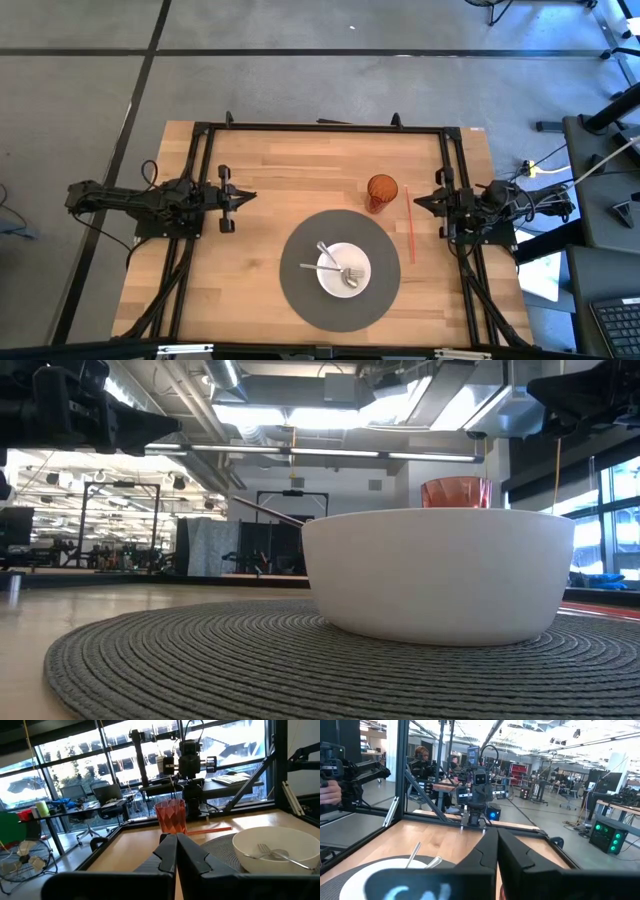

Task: Pick & Place Utensil
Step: Put the orange cup on the gray mat

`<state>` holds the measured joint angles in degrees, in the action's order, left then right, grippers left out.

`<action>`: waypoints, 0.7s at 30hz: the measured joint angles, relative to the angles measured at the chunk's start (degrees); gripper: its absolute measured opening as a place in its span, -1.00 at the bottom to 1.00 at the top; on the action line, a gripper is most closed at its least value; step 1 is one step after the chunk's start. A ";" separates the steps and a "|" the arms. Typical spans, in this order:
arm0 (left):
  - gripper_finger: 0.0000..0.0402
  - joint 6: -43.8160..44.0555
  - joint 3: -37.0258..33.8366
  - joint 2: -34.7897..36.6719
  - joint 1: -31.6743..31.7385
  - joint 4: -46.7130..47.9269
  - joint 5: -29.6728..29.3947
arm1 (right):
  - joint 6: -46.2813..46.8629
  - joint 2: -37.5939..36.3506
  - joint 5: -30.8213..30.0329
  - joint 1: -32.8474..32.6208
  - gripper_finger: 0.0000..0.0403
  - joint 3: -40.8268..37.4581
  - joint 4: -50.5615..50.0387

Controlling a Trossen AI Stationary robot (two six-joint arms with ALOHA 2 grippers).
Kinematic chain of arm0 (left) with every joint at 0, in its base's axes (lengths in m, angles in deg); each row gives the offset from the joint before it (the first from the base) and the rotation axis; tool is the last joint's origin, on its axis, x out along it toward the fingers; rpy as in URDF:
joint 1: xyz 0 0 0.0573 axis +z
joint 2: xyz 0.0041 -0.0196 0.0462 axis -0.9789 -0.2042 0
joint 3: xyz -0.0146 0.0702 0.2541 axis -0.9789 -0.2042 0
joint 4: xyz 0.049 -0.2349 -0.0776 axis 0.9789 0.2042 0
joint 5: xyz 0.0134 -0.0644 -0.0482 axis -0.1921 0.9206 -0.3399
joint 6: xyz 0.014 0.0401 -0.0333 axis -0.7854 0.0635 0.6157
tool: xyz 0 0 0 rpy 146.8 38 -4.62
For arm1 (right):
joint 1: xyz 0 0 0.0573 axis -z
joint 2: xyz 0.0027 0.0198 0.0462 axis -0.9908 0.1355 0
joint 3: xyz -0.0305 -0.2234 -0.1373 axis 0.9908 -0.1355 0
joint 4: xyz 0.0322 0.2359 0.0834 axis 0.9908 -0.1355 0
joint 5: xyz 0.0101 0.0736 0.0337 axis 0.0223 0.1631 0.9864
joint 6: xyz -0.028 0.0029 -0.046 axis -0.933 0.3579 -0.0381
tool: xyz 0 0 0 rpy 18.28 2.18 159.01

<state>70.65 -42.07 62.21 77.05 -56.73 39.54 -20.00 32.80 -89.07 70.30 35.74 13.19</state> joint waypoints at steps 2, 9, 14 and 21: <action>-0.98 0.00 0.00 0.00 0.00 0.00 0.00 | 0.04 0.00 0.00 -0.01 -0.96 -0.01 0.19; -0.99 -0.03 0.00 0.00 0.00 -0.02 0.00 | 0.38 0.20 0.09 0.01 -0.96 0.00 -1.13; -0.98 -0.40 0.00 0.00 0.00 0.00 -0.02 | 3.44 3.17 0.47 0.00 -0.96 -0.02 1.61; -0.99 0.44 0.00 0.00 0.00 -0.01 -0.02 | 4.78 14.68 -2.60 -0.01 -0.87 3.11 14.64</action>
<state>71.09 -42.07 62.21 77.05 -56.74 39.52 -15.22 47.48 -91.68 70.29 38.85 27.83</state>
